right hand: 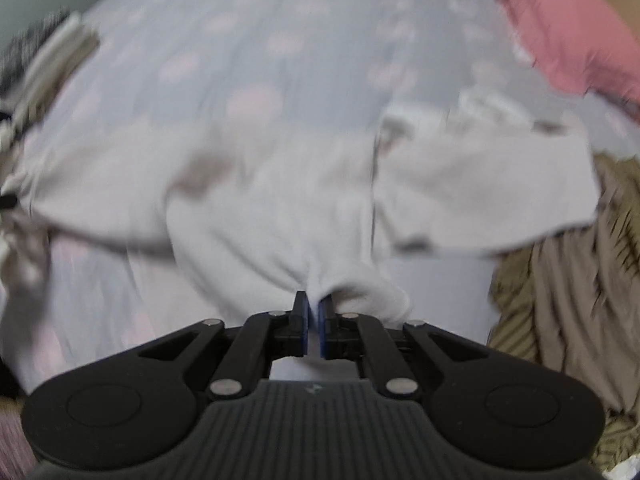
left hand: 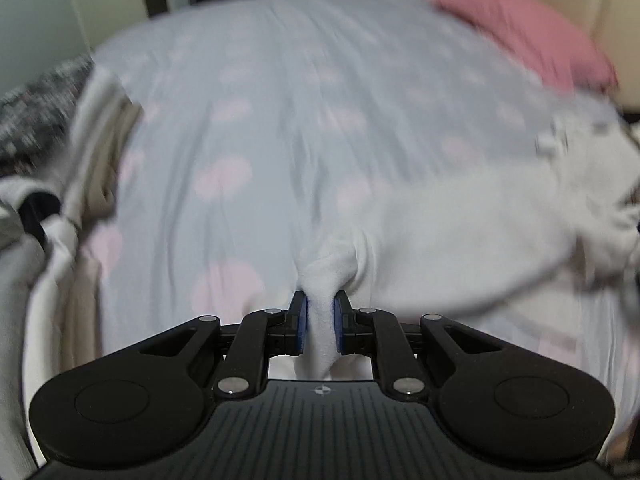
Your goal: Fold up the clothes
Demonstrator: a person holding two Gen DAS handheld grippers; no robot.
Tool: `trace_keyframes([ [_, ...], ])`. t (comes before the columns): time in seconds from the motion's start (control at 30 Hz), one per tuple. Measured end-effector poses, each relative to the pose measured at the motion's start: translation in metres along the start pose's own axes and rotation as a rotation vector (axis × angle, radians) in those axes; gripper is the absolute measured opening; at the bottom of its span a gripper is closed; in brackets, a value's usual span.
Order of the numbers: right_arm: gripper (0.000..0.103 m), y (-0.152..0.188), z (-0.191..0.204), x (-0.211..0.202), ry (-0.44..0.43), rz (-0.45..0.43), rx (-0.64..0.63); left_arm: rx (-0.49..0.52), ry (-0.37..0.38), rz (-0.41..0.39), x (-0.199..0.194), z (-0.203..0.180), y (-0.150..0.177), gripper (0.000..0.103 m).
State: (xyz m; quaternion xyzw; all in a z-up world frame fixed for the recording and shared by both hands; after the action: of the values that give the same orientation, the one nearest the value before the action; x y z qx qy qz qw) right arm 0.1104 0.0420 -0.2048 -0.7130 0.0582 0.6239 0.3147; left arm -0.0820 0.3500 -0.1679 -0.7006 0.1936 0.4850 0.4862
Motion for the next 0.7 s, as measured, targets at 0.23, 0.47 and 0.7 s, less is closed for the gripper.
trace_keyframes([
  [0.23, 0.005, 0.051, 0.016, 0.027, -0.038, 0.185, -0.088, 0.044, -0.005, 0.105, 0.011, 0.002, 0.028, 0.012],
  [0.47, 0.015, 0.041, 0.019, 0.009, -0.044, 0.156, -0.109, 0.042, 0.022, 0.162, 0.014, 0.006, 0.041, 0.018],
  [0.7, 0.039, -0.006, -0.005, -0.019, -0.034, 0.014, -0.029, -0.047, 0.090, 0.063, 0.001, 0.000, 0.010, 0.064],
])
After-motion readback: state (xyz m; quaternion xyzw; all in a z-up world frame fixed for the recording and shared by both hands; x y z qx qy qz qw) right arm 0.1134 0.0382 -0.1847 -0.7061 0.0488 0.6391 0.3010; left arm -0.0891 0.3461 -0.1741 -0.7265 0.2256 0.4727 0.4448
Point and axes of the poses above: each gripper's, at about its wrist camera, not at the fingertips, and x roughly the way its jaws point, z to its left, y to its underside, the point moved 9 cm from there along x, roughly the way its jaws point, and after that the axes turned 10 degrees about -x, right-handed, at the moved point
